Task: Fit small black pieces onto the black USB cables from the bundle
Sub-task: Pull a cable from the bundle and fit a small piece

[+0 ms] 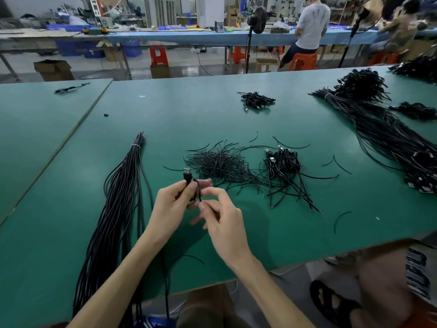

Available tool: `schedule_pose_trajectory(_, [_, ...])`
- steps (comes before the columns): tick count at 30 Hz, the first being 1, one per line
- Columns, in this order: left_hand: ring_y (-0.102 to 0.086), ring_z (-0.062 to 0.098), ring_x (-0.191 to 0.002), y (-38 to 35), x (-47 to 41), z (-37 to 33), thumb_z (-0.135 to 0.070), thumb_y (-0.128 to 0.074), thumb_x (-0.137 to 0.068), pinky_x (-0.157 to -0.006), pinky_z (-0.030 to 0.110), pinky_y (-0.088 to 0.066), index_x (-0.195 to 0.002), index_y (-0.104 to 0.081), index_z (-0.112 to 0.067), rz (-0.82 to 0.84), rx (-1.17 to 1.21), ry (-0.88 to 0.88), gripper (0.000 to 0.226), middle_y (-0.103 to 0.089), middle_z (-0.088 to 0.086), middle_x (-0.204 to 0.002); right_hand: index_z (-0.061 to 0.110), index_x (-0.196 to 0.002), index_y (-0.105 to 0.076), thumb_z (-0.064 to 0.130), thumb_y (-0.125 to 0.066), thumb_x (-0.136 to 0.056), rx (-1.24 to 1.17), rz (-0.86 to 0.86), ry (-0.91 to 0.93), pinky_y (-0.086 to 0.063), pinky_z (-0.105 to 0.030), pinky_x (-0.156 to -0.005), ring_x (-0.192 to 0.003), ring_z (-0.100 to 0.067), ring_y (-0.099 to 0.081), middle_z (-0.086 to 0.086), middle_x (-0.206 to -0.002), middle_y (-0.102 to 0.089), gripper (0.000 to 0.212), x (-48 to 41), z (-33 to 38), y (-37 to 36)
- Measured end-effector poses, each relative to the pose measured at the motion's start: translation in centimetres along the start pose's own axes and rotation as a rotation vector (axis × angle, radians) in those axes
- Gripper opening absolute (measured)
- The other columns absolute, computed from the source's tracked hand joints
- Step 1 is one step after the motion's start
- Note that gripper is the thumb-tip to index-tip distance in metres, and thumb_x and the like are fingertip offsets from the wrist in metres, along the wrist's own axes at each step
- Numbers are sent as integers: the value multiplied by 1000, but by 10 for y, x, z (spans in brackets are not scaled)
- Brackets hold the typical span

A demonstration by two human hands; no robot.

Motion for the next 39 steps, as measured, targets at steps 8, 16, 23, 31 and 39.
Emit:
schedule_pose_trajectory(8, [-72, 22, -94, -14, 5, 8, -26, -50, -104, -74, 31, -60, -110, -75, -2, 140, 629, 241, 35, -74, 14, -105, 16, -108, -52, 26, -63, -103, -185, 12, -208, -51, -28, -50, -61, -24, -75, -3, -84, -78, 16, -1, -15, 2])
schedule_pose_trajectory(16, [-56, 16, -70, -19, 6, 4, -29, -45, -106, -54, 31, -48, -82, -66, -20, 211, 628, 270, 33, -50, 1, -74, 27, -146, -50, 28, -67, -101, -84, 77, -151, -55, -25, -53, -74, -16, -75, 3, -99, -75, 48, 0, -11, -3])
schedule_pose_trajectory(23, [-62, 20, -75, -20, 6, 11, -23, -41, -108, -61, 36, -57, -81, -65, -14, 200, 686, 296, 37, -59, 6, -79, 28, -151, -49, 21, -67, -101, -34, 40, -133, -54, -22, -64, -74, -11, -69, 7, -101, -70, 54, -2, -15, 1])
schedule_pose_trajectory(31, [-52, 18, -75, 4, 1, 22, -41, -61, -97, -75, 31, -48, -89, -76, -21, 26, 253, 161, 26, -67, 1, -92, 27, -151, -49, 20, -63, -103, 15, -5, -85, -50, -14, -72, -66, -5, -60, 6, -93, -57, 51, -3, -11, 8])
schedule_pose_trajectory(39, [-54, 16, -62, 5, -2, 27, -39, -87, -80, -64, 24, -55, -113, -75, -2, 42, 475, 235, 51, -66, 10, -83, 23, -151, -49, 17, -60, -104, 23, 28, -72, -49, -16, -70, -64, -4, -56, 9, -90, -56, 49, -3, -9, 7])
Point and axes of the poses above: each hand's wrist, its own x-axis away from the middle knuckle, its own y-axis out of the back of the hand, z = x × y, the point moved 9 cm from there along -x, towards the middle knuckle
